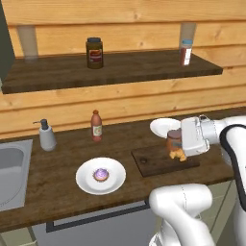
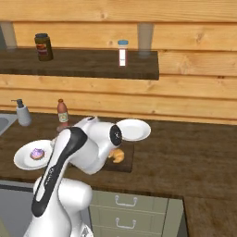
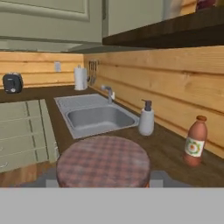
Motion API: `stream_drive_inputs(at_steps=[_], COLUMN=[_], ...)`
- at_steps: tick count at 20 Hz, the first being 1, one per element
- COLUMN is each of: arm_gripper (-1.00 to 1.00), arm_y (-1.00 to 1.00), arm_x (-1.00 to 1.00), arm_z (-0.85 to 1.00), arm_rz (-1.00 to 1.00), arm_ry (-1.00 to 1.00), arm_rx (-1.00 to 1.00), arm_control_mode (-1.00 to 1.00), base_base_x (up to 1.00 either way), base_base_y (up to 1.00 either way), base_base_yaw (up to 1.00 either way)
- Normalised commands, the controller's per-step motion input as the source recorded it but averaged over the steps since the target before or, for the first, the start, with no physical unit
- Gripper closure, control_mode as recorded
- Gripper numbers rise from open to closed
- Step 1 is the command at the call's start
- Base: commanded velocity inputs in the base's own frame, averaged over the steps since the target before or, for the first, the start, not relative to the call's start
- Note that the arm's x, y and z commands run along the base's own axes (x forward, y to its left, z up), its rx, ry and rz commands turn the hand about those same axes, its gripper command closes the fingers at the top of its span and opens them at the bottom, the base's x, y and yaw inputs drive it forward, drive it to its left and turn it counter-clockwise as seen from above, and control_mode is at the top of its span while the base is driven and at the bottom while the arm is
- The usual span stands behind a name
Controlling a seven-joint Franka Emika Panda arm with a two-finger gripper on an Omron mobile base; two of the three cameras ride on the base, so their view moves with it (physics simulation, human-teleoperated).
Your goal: From the different types of pastries on the counter, select a croissant and place it on the cutting board. Then retrieve a jar of jam from the cabinet and place it alongside the croissant on the cutting board.
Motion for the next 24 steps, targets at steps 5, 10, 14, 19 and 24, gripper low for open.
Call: stream_drive_inputs(at_steps=[5,10,14,19,24], arm_gripper=[1.0,1.0,1.0,1.0,1.0], arm_y=[-0.07,-0.05,-0.01,-0.18,-0.27], arm_x=[0.24,0.59,0.65,0.55,0.5], arm_z=[-0.74,-0.54,-0.55,-0.45,-0.31], arm_rz=[0.23,0.08,0.05,0.13,0.17], arm_ry=[0.0,-0.01,0.0,0.0,0.0], arm_rx=[-0.06,0.0,0.0,0.0,0.0], arm_control_mode=[-1.0,-1.0,-1.0,-1.0,-1.0], base_base_x=[0.0,0.0,0.0,0.0,0.0], base_base_y=[0.0,0.0,0.0,0.0,0.0], base_base_yaw=[0.0,0.0,0.0,0.0,0.0])
